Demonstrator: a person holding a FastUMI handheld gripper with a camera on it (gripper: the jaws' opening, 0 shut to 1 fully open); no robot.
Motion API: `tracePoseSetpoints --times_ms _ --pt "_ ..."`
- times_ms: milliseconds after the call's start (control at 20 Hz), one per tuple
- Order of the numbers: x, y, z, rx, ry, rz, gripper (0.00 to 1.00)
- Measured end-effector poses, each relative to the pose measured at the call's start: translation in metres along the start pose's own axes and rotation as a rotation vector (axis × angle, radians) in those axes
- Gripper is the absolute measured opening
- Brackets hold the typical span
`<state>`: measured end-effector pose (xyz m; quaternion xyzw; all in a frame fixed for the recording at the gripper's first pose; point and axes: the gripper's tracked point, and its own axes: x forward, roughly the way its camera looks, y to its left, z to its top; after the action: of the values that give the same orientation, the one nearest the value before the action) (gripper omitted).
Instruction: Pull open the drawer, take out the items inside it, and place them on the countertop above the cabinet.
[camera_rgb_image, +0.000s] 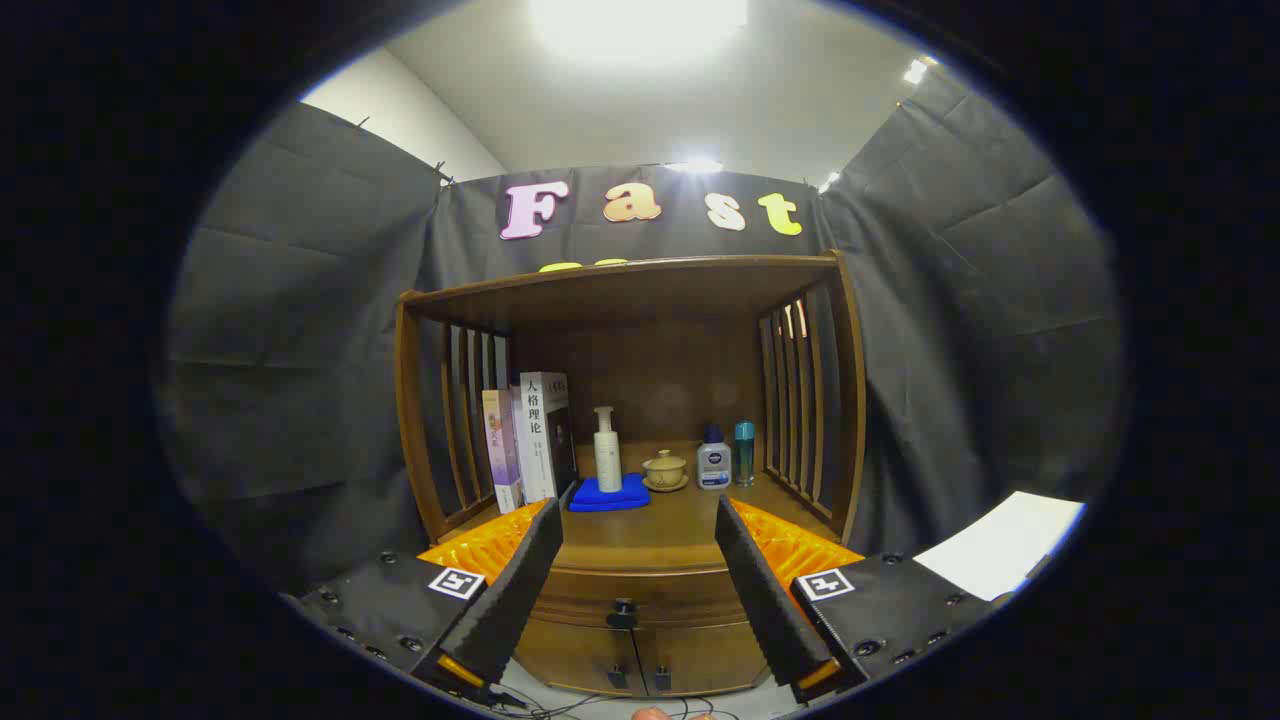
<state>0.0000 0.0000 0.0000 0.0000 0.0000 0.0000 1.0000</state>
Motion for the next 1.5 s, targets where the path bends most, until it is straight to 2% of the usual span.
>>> tracePoseSetpoints --times_ms 1100,1500 --pt "0.005 0.005 -0.012 0.014 0.044 -0.015 0.98" --pt "0.024 0.001 -0.046 0.039 0.101 -0.025 0.98"
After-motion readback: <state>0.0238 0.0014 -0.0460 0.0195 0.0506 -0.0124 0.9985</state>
